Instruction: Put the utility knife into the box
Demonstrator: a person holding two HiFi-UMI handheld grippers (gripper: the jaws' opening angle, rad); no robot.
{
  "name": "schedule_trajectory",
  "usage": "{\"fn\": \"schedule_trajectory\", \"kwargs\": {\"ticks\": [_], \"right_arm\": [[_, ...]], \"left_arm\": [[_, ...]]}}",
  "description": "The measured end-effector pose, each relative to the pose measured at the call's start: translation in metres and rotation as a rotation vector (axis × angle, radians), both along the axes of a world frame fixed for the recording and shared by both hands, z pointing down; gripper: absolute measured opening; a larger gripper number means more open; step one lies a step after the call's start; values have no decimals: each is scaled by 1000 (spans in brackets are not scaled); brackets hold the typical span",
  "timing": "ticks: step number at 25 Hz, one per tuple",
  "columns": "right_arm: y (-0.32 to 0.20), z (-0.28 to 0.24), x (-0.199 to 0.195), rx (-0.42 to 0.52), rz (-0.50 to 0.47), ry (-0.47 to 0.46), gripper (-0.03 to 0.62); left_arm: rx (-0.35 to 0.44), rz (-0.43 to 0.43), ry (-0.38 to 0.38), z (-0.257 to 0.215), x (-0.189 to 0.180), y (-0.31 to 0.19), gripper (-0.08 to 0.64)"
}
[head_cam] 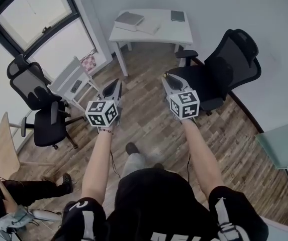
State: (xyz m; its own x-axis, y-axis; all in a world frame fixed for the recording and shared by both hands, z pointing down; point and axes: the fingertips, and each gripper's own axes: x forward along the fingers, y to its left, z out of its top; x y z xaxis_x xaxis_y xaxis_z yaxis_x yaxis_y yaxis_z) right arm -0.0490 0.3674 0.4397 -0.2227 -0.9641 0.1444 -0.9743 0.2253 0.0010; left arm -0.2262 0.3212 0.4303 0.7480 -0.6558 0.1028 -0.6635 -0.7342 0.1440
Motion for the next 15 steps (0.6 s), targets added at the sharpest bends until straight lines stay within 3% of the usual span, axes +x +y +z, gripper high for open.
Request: {"fn": "schedule_trajectory", "kwargs": {"ticks": [15], "right_arm": [[-132, 1, -38, -41, 28, 9, 69]], "left_arm": [[-36, 36, 17, 3, -35, -136, 26]]}}
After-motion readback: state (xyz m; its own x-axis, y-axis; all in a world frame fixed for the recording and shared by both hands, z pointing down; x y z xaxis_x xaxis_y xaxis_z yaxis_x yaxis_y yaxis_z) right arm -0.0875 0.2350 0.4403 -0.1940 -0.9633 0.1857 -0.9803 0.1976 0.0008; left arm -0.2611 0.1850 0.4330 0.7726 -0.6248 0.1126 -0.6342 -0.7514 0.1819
